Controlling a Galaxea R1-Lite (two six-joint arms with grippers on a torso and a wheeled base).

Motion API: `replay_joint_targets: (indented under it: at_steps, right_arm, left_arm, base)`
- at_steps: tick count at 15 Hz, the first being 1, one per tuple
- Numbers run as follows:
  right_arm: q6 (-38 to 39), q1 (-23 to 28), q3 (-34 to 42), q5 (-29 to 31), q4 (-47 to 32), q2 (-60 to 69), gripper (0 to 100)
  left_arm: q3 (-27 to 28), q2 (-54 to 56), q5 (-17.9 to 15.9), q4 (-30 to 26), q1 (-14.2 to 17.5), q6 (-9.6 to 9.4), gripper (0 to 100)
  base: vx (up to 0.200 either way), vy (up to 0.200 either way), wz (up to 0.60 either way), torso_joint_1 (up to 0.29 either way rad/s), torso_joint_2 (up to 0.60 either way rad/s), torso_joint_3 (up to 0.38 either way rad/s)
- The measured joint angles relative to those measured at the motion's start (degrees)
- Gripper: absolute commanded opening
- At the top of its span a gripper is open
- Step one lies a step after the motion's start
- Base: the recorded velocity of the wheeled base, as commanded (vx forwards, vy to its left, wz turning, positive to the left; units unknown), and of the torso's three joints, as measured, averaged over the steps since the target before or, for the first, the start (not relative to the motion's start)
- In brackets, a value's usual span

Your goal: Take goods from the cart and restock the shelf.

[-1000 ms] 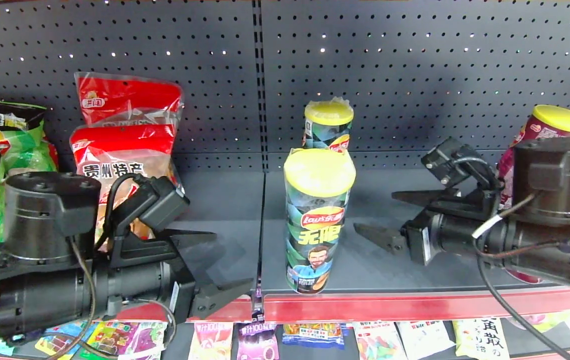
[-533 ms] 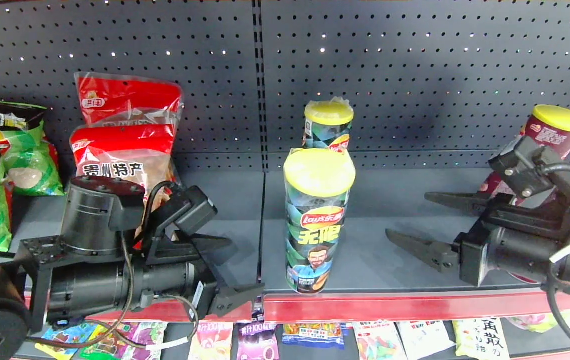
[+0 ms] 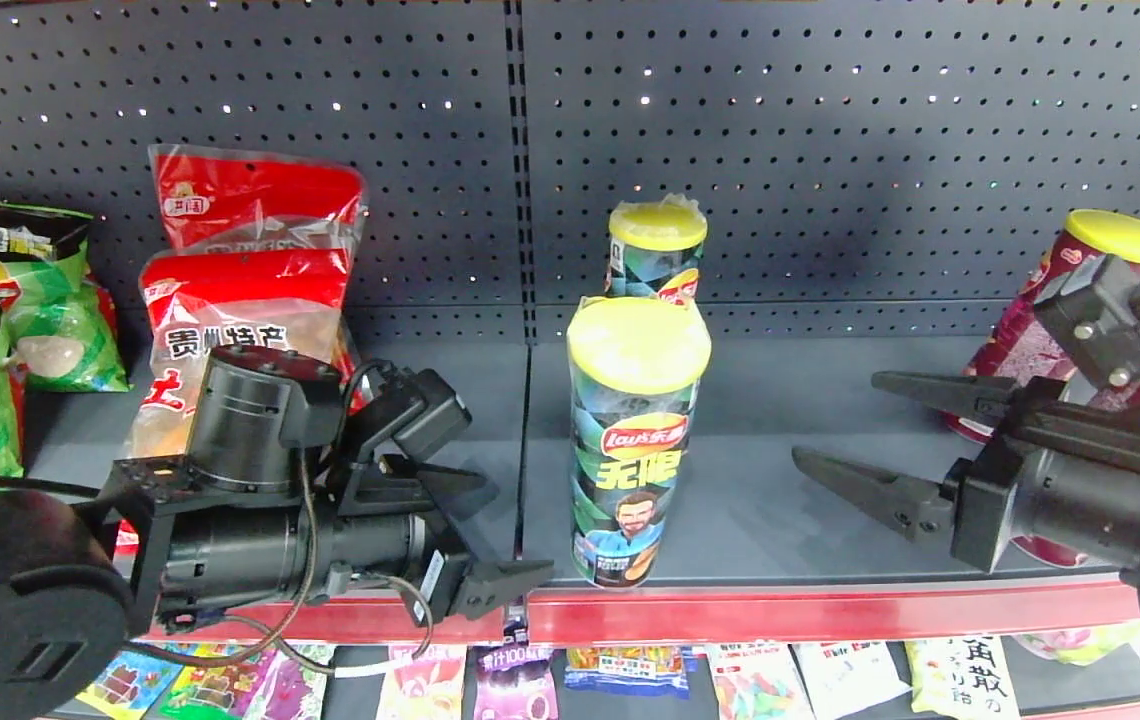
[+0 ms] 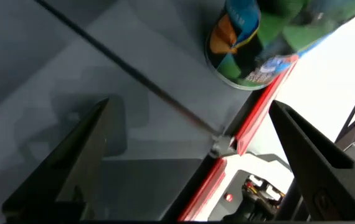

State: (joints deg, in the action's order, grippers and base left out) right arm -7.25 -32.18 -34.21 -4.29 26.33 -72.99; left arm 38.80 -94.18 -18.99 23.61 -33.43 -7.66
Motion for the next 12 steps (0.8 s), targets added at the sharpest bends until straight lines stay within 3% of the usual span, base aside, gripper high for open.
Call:
replay_joint_targets:
  at_steps: [12]
  right_arm:
    - [0.01,0.16,-0.22,0.02,0.0,0.27,100]
  left_arm:
    - [2.68,-3.8,0.33,0.0,-0.77,0.0,100]
  base:
    - [0.0,0.0,0.0,0.0,0.0,0.0]
